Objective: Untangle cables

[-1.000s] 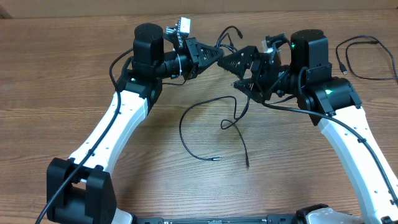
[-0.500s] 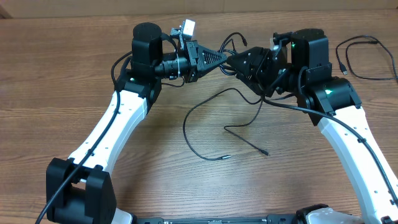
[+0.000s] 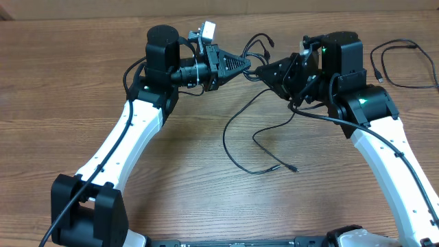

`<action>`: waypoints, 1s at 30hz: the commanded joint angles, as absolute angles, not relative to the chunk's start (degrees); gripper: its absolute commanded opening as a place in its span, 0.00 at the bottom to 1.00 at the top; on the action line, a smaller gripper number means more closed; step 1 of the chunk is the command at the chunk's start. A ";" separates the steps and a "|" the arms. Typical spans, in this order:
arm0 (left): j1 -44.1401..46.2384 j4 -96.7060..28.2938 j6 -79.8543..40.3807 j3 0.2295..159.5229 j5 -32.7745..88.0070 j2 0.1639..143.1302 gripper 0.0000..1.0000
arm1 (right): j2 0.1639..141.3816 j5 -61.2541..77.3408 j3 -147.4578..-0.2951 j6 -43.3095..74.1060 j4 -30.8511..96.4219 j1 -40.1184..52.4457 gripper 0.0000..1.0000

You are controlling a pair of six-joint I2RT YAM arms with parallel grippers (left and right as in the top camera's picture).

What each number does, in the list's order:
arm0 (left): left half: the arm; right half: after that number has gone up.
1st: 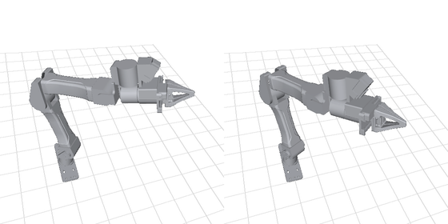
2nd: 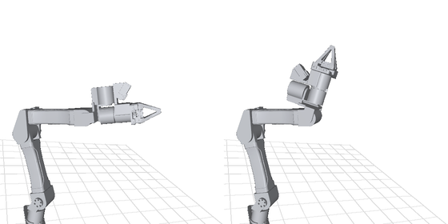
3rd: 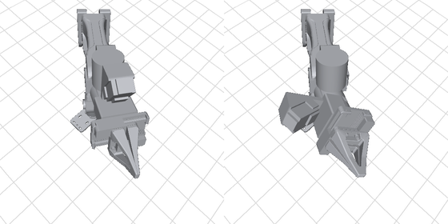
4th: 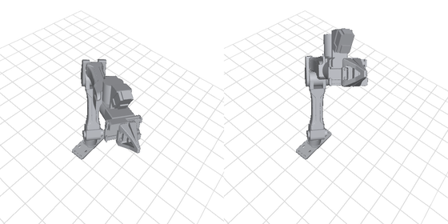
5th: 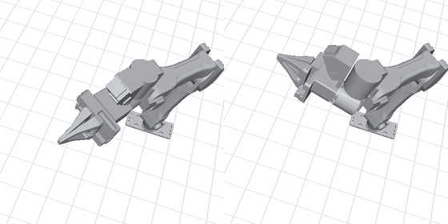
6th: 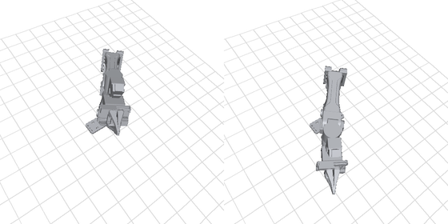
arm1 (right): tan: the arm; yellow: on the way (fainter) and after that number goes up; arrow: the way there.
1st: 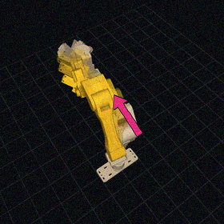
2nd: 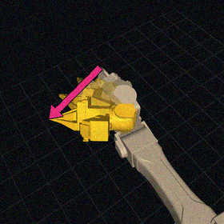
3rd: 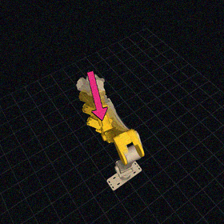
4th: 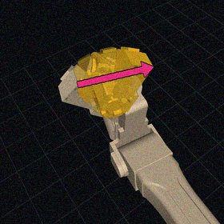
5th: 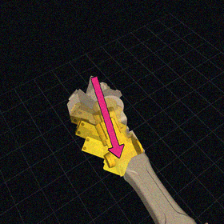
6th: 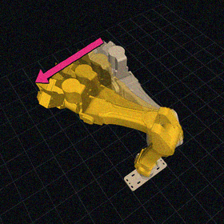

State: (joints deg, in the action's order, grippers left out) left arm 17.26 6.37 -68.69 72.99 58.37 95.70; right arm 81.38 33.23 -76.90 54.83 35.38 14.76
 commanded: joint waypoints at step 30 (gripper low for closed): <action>13.47 6.17 -55.53 73.43 68.14 94.76 0.73 | 81.14 26.48 -77.28 41.15 34.50 14.79 0.04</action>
State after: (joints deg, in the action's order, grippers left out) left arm 12.78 5.98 -56.55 72.99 68.55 95.70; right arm 81.38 25.43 -76.90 41.98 35.16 14.72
